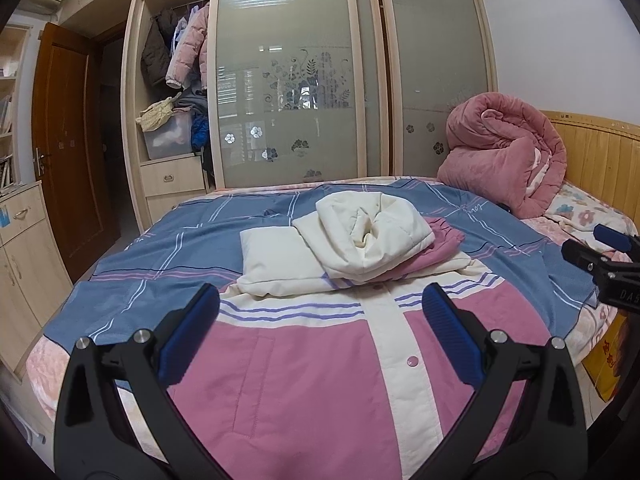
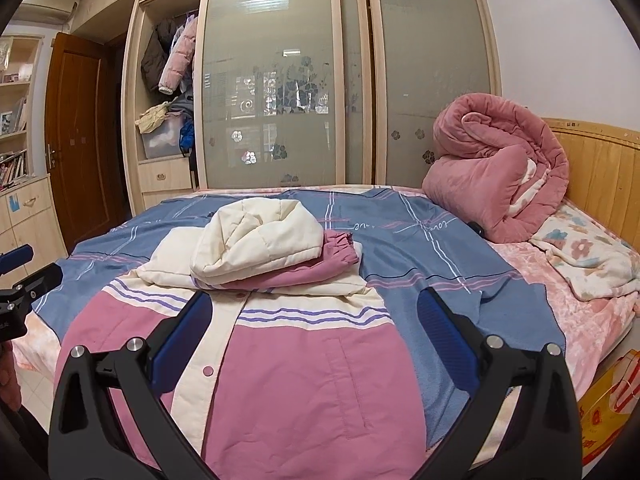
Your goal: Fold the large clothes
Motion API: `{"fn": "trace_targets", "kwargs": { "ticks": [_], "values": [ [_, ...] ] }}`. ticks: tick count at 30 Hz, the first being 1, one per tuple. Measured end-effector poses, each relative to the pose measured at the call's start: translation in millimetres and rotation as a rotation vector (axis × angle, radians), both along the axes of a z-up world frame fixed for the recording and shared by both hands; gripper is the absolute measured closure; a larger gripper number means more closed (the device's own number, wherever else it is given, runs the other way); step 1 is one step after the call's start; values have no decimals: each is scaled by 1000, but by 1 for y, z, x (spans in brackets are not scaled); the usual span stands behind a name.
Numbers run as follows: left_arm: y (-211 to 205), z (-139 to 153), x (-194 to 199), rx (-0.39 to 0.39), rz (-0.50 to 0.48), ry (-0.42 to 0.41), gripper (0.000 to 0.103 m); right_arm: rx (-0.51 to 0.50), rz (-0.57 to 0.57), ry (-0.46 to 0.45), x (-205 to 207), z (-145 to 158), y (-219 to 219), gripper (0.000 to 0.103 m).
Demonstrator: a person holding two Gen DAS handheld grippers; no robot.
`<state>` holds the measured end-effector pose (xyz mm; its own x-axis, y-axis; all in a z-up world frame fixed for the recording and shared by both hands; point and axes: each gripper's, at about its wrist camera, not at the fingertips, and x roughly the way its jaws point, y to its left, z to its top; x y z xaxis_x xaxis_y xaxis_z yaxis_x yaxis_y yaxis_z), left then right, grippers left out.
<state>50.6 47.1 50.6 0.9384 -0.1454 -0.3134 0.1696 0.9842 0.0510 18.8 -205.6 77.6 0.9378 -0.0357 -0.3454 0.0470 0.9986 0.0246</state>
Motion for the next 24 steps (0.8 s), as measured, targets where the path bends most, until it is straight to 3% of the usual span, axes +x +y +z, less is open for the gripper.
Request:
{"fn": "trace_targets", "kwargs": {
  "ticks": [6,11,15,17,24],
  "values": [
    [7,0,-7,12,1,-8,2,-28,13,-26,-8,3,2,1],
    [20,-4,-19,21,-12,-19,2,-132,35,-75,-23,-2,-3,1],
    [32,-14,-37,79,-25,-51,2,-317,61,-117,-47,-21,-9,1],
    [39,-25,-49,120,-32,-72,2,-455,75,-112,-60,-41,-10,1],
    [59,-87,-78,285,-36,-41,2,-714,181,29,-92,-122,-16,1]
  ]
}}
